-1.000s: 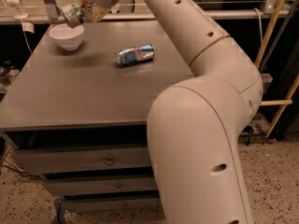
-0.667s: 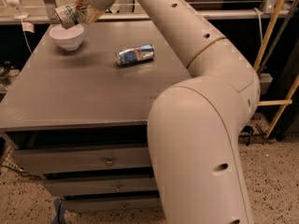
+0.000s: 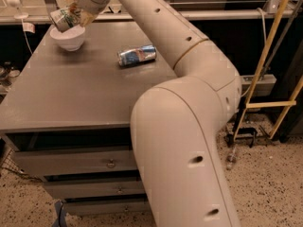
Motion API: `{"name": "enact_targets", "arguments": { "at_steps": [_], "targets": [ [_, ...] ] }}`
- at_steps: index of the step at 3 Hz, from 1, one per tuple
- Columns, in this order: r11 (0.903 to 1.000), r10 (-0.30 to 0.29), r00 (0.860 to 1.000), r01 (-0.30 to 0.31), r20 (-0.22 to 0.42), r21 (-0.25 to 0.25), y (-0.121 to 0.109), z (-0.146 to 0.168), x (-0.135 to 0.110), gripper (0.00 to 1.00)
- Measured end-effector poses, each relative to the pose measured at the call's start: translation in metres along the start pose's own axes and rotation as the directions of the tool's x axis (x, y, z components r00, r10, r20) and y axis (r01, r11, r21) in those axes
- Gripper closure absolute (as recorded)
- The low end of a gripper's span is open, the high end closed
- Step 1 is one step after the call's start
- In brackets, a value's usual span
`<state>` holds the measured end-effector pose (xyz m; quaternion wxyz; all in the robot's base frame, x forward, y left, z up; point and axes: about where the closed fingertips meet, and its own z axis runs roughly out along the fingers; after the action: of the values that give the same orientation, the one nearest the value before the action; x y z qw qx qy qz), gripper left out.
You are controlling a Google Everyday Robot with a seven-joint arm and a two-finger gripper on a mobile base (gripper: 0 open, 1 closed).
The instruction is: Place 7up can into white bowl
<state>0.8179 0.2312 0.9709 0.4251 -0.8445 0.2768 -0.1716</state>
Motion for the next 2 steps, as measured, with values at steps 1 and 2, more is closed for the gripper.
{"name": "enact_targets", "arguments": {
  "at_steps": [1,2],
  "targets": [
    [0.9989,0.047,0.999,-0.047,-0.028,0.007,0.0,0.028,0.015,1.0],
    [0.9972,0.075,0.996,-0.075,-0.049,0.007,0.001,0.043,0.024,1.0]
  ]
}}
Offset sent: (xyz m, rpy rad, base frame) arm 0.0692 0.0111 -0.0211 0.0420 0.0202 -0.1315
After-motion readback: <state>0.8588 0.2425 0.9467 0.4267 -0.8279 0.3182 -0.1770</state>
